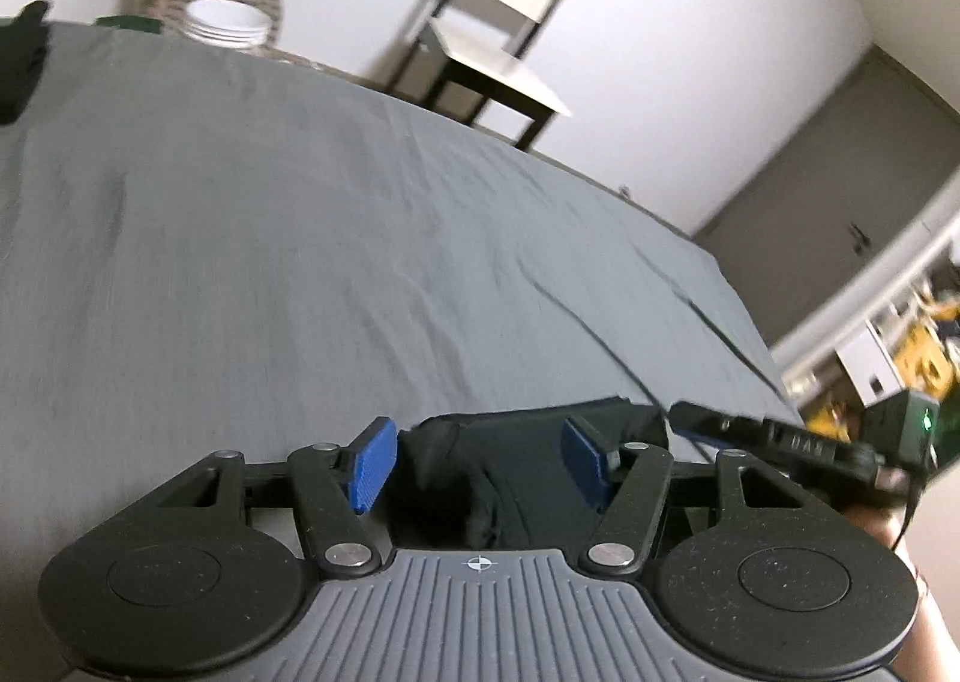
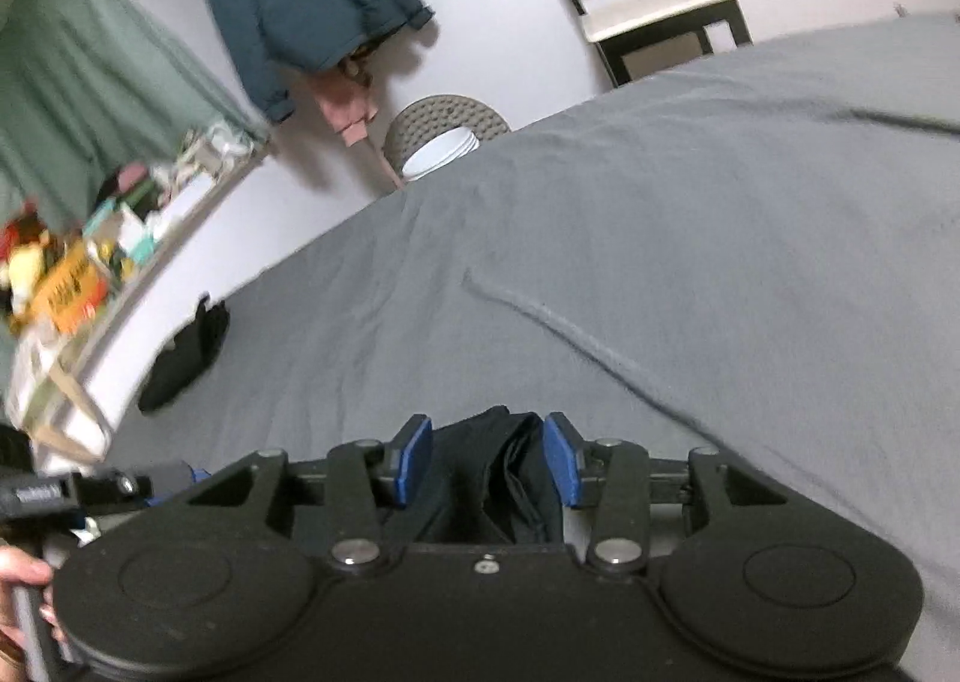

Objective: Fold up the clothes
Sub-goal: 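Lower the folded trousers onto the bed and open both grippers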

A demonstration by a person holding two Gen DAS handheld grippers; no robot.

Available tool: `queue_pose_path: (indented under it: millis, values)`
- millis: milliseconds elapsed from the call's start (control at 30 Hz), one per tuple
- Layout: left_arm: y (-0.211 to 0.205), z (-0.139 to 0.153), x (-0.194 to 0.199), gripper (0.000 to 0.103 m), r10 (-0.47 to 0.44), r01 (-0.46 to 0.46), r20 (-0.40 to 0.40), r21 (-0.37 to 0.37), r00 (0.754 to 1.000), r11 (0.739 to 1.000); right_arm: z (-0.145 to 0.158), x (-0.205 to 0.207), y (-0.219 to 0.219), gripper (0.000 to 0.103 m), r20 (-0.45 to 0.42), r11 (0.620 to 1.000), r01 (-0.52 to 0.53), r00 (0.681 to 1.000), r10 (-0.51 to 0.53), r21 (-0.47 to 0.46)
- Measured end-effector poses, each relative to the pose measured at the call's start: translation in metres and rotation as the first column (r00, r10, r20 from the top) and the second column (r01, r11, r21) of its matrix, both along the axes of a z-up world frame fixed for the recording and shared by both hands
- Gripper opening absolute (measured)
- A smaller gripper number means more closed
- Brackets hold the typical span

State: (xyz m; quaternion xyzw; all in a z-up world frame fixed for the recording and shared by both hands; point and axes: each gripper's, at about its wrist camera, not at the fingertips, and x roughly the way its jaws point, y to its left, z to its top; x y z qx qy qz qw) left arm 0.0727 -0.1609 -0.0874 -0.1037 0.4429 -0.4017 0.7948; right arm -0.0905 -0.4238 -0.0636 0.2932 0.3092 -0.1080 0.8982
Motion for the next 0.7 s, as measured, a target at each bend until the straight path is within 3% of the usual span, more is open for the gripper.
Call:
queue_pose_path:
  millis: [67, 133, 267, 300, 467, 600, 700]
  values:
    - [-0.003, -0.006, -0.001, 0.045, -0.009, 0.009, 0.005, 0.021, 1.000, 1.000, -0.003, 0.004, -0.001, 0.036, -0.011, 1.000, -0.014, 1.000, 0.014, -0.006]
    - [-0.006, -0.012, -0.002, 0.037, -0.024, 0.024, 0.011, 0.048, 1.000, 0.999, -0.011, 0.010, 0.002, 0.032, -0.025, 0.999, -0.036, 0.999, 0.036, 0.009]
    - [-0.009, -0.021, 0.002, 0.013, 0.000, -0.001, 0.016, 0.060, 1.000, 0.998, -0.013, 0.014, 0.011, 0.005, -0.050, 0.998, -0.036, 0.998, 0.034, -0.053]
    - [-0.009, -0.023, 0.004, 0.010, 0.007, -0.008, 0.017, 0.062, 1.000, 0.998, -0.013, 0.015, 0.012, 0.005, -0.054, 0.997, -0.032, 0.998, 0.028, -0.068]
    - [-0.011, -0.033, 0.010, 0.006, 0.038, -0.040, 0.018, 0.069, 0.999, 0.997, -0.012, 0.016, 0.011, 0.004, -0.008, 0.997, -0.012, 1.000, 0.012, -0.079]
    - [-0.009, -0.040, 0.013, 0.007, 0.041, -0.040, -0.013, 0.068, 0.999, 0.997, -0.022, 0.020, 0.009, 0.004, -0.046, 0.998, -0.004, 0.999, 0.002, -0.061]
    - [-0.006, -0.042, 0.015, 0.007, 0.038, -0.036, -0.034, 0.063, 0.999, 0.997, -0.025, 0.020, 0.007, 0.015, -0.045, 0.999, 0.011, 0.999, -0.013, -0.035]
